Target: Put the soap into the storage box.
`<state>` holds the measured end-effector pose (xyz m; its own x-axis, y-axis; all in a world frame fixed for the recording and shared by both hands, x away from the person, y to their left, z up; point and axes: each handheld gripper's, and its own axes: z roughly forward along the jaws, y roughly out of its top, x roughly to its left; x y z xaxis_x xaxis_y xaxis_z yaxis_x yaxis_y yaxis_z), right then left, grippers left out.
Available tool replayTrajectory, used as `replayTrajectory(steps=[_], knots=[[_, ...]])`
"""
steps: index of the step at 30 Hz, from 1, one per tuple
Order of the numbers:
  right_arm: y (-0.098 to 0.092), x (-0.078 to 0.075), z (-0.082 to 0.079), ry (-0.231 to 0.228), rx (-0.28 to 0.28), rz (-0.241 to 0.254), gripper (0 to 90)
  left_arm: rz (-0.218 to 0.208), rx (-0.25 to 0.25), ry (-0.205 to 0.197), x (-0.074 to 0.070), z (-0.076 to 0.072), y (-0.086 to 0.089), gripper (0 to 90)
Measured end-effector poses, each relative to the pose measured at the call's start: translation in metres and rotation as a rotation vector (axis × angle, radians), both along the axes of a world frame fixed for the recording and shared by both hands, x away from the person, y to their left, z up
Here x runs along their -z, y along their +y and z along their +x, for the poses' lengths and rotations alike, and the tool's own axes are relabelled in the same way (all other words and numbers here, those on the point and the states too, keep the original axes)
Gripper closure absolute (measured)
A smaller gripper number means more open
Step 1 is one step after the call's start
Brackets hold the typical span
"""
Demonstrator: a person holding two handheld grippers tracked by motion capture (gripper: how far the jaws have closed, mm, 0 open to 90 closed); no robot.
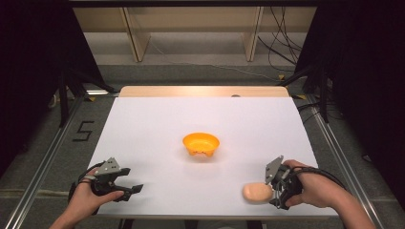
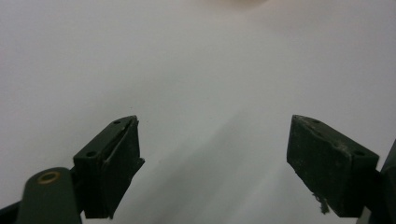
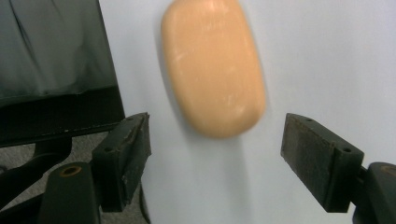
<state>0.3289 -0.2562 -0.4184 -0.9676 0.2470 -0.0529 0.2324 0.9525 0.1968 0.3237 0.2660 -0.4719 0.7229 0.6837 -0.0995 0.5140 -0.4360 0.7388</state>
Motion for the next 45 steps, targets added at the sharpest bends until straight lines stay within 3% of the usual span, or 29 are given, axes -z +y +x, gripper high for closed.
replayTrajectory(steps=[3,6,7,9,12,14,15,17,18,20,21,26,28,32,33,40,41,42,45], knots=[[-0.008,0.002,-0.005,0.012,0.045,-0.02,25.3,-0.001,-0.003,-0.002,0.0,0.0,-0.001,17.1],[-0.011,0.005,-0.005,0.013,0.032,-0.024,25.2,-0.003,-0.004,0.0,0.0,0.0,-0.001,17.2],[-0.012,0.006,-0.008,0.032,0.07,-0.032,25.4,-0.001,-0.007,-0.002,0.001,0.0,0.0,17.1],[-0.011,0.008,-0.008,0.035,0.08,-0.033,25.3,-0.028,-0.019,-0.004,0.001,-0.001,-0.001,17.1],[-0.01,0.008,-0.008,0.03,0.082,-0.032,25.4,0.001,-0.004,-0.007,-0.001,0.0,0.001,17.2],[-0.009,0.008,-0.008,0.03,0.084,-0.031,25.4,-0.005,-0.009,-0.006,0.0,0.0,0.0,17.2],[-0.008,0.008,-0.006,0.028,0.052,-0.027,25.4,0.003,-0.007,-0.002,0.0,0.0,0.0,17.2],[-0.006,0.007,-0.008,0.034,0.077,-0.035,25.4,0.003,-0.004,-0.007,0.0,0.0,0.0,17.2],[-0.006,0.007,-0.005,0.022,0.047,-0.031,25.4,-0.001,-0.006,-0.007,0.0,0.0,0.0,17.2],[-0.003,0.006,-0.006,0.024,0.066,-0.039,25.4,-0.001,-0.016,-0.009,0.0,0.0,0.0,17.2],[-0.002,0.007,-0.003,0.03,0.043,-0.037,25.4,-0.001,-0.007,-0.004,-0.001,0.0,0.001,17.2],[0.007,0.007,0.001,0.03,0.033,-0.038,24.8,-0.002,-0.005,-0.007,-0.001,0.0,0.0,17.2],[0.01,0.008,0.003,0.028,0.027,-0.041,24.6,-0.031,-0.015,-0.001,0.0,0.0,-0.001,17.2],[0.016,0.009,0.005,0.04,0.038,-0.049,24.0,-0.009,-0.012,0.0,0.0,0.0,0.0,17.2],[0.018,0.009,0.007,0.035,0.014,-0.046,23.8,0.001,-0.002,-0.008,0.0,0.0,0.001,17.1],[0.025,0.012,0.012,0.034,-0.007,-0.045,23.4,0.0,-0.002,-0.007,0.0,0.0,0.001,17.2],[0.026,0.012,0.011,0.041,0.017,-0.051,23.4,0.001,-0.002,-0.007,0.0,0.0,0.001,17.1],[0.027,0.013,0.013,0.034,-0.017,-0.045,23.3,0.001,-0.002,-0.007,0.0,0.0,0.001,17.1],[0.03,0.015,0.013,0.045,-0.008,-0.043,23.3,0.0,-0.001,-0.007,0.0,0.0,0.0,17.2]])
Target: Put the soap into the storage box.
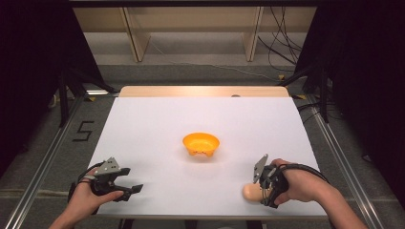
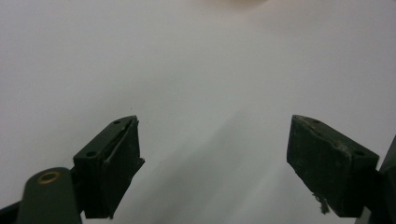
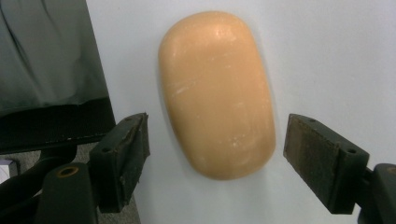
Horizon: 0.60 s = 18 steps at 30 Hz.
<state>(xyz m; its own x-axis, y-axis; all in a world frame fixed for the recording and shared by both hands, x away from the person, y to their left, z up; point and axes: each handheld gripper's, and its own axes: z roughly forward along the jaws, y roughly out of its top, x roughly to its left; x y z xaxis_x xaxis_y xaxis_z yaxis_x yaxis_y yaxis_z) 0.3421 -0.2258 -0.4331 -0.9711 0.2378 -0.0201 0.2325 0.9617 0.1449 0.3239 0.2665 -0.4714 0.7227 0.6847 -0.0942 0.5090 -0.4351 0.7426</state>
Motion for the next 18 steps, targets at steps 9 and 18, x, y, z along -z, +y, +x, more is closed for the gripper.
replayTrajectory(steps=[9,18], knots=[[0.011,0.007,0.006,0.001,-0.05,-0.014,23.2,-0.018,-0.003,0.002,0.0,-0.001,-0.001,17.2],[0.019,0.016,0.01,0.02,-0.066,-0.034,22.9,-0.019,-0.003,0.003,0.0,-0.001,-0.001,17.2]])
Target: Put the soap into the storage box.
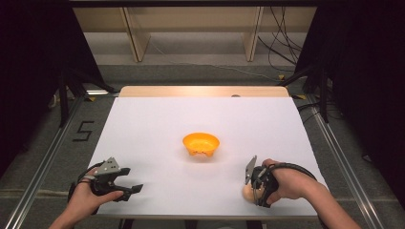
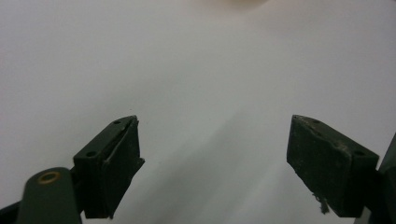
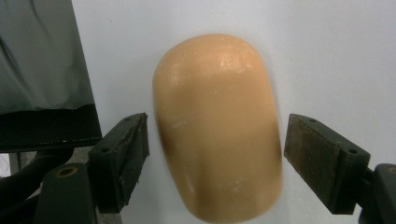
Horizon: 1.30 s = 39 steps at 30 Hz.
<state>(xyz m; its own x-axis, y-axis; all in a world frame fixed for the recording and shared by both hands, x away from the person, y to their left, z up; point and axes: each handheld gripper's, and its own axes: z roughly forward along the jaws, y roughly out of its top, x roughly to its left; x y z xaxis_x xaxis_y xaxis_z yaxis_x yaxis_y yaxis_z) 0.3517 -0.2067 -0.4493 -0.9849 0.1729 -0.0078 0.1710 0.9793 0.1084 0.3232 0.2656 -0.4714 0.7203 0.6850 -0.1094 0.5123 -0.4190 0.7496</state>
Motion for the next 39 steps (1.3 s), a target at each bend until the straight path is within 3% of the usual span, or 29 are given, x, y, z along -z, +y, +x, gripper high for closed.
replayTrajectory(steps=[2,3,7,9,10,17,19,27,28,29,30,35,39], knots=[[0.0006,0.0011,-0.0009,0.008,0.014,-0.006,22.9,0.017,-0.007,-0.006,0.0002,0.0007,0.0004,17.2],[0.0021,0.0034,0.001,0.007,-0.013,-0.002,23.0,0.02,-0.003,-0.006,0.0002,0.0009,0.0008,17.1],[0.005,0.0057,0.0008,0.015,0.017,-0.015,23.1,0.019,-0.004,-0.006,0.0001,0.0008,0.0008,17.2],[0.0058,0.0076,0.0035,0.011,-0.019,-0.009,23.6,0.013,-0.005,-0.002,0.0001,0.0006,0.0007,17.2],[0.0066,0.0076,0.0021,0.022,0.01,-0.018,23.7,0.013,-0.005,-0.002,0.0001,0.0006,0.0007,17.2],[0.0092,0.0094,0.0036,0.034,0.009,-0.019,26.6,-0.008,-0.005,-0.001,0.0004,0.0001,0.0,17.2],[0.0091,0.0092,0.0041,0.036,0.012,-0.012,28.1,0.007,0.004,0.0,-0.0002,0.0004,0.001,17.2],[0.0095,0.009,0.0058,0.022,0.024,0.01,32.1,-0.006,-0.003,0.002,0.0002,0.0001,0.0002,17.2],[0.0098,0.0081,0.0039,0.024,0.063,0.001,32.4,-0.008,-0.004,0.001,0.0001,-0.0001,0.0001,17.2],[0.0094,0.0087,0.0056,0.019,0.041,0.013,32.6,0.011,0.009,-0.001,-0.0007,0.0004,0.0015,17.2],[0.0094,0.0082,0.0041,0.025,0.069,0.01,32.7,0.009,0.006,-0.002,-0.0006,0.0003,0.0014,17.2],[0.0094,0.0077,0.0035,0.025,0.094,0.014,33.1,-0.008,-0.004,-0.001,0.0001,-0.0001,0.0003,17.2],[0.0085,0.0076,0.0032,0.03,0.109,0.019,33.2,0.012,0.002,-0.004,-0.0004,0.0003,0.0013,17.3]])
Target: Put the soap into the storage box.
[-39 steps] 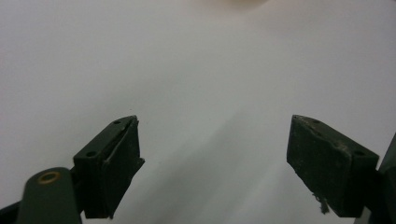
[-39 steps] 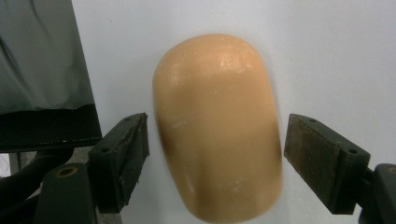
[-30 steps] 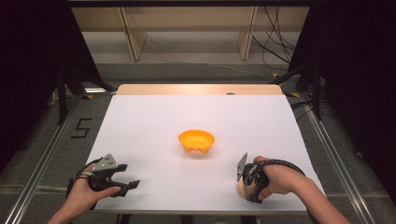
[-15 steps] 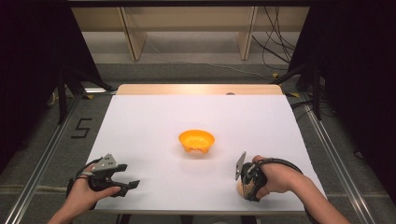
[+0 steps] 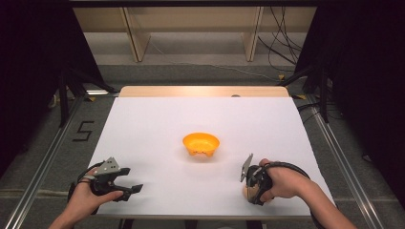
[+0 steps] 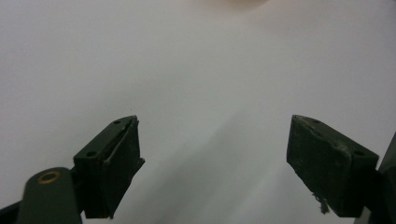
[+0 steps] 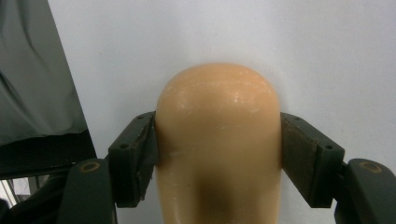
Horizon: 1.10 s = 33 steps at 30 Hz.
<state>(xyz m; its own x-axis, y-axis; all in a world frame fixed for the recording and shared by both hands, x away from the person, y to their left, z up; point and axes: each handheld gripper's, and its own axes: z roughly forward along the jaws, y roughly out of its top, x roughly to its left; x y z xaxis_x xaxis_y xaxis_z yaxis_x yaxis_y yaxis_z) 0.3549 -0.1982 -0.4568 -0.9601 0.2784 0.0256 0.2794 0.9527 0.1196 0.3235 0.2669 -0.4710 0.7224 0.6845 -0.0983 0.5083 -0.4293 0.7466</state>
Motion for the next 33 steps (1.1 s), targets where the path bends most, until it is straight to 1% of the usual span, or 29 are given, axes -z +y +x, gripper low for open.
replayTrajectory(steps=[2,5,11,16,17,19,21,23,25,27,30,31,32,33], knots=[[0.0,0.0,0.0,0.0,0.018,0.004,33.2,-0.001,0.005,0.003,0.0,0.0,0.0,17.3],[-0.001,-0.001,0.0,0.001,0.028,0.007,33.2,-0.002,0.004,0.002,0.0,0.0,0.0,17.3],[-0.002,-0.002,0.0,0.0,0.032,0.01,33.4,-0.002,0.004,0.001,0.0,0.0,0.0,17.2],[-0.002,-0.004,0.003,0.005,0.022,0.006,33.5,0.002,0.0,-0.002,0.0,0.0,0.0,17.3],[-0.002,-0.004,0.003,-0.001,0.025,0.004,33.5,0.002,0.0,-0.002,0.0,0.0,0.0,17.3],[-0.003,-0.005,0.003,0.006,0.016,0.008,33.5,0.0,0.006,0.0,-0.001,0.0,0.001,17.3],[-0.003,-0.006,0.003,0.005,0.025,0.006,33.6,0.0,0.006,-0.001,-0.001,0.0,0.001,17.3],[-0.003,-0.006,0.004,0.002,0.021,0.009,33.5,0.001,0.001,-0.003,-0.001,0.0,0.0,17.2],[-0.003,-0.008,0.003,-0.001,0.034,0.012,33.6,0.005,0.003,-0.007,-0.001,0.0,0.001,17.3],[-0.004,-0.008,0.003,0.003,0.032,0.015,33.6,0.004,0.001,-0.007,-0.001,0.0,0.0,17.3],[-0.005,-0.011,0.004,-0.006,0.044,0.028,33.6,0.004,0.0,-0.008,-0.001,0.0,0.0,17.3],[-0.004,-0.011,0.005,-0.003,0.048,0.026,33.6,0.006,0.002,-0.009,-0.001,0.0,0.001,17.3],[-0.005,-0.013,0.004,-0.005,0.064,0.021,33.6,0.007,0.003,-0.009,-0.001,0.0,0.001,17.3],[-0.005,-0.013,0.004,-0.005,0.064,0.021,33.6,0.007,0.003,-0.009,-0.001,0.0,0.001,17.3]])
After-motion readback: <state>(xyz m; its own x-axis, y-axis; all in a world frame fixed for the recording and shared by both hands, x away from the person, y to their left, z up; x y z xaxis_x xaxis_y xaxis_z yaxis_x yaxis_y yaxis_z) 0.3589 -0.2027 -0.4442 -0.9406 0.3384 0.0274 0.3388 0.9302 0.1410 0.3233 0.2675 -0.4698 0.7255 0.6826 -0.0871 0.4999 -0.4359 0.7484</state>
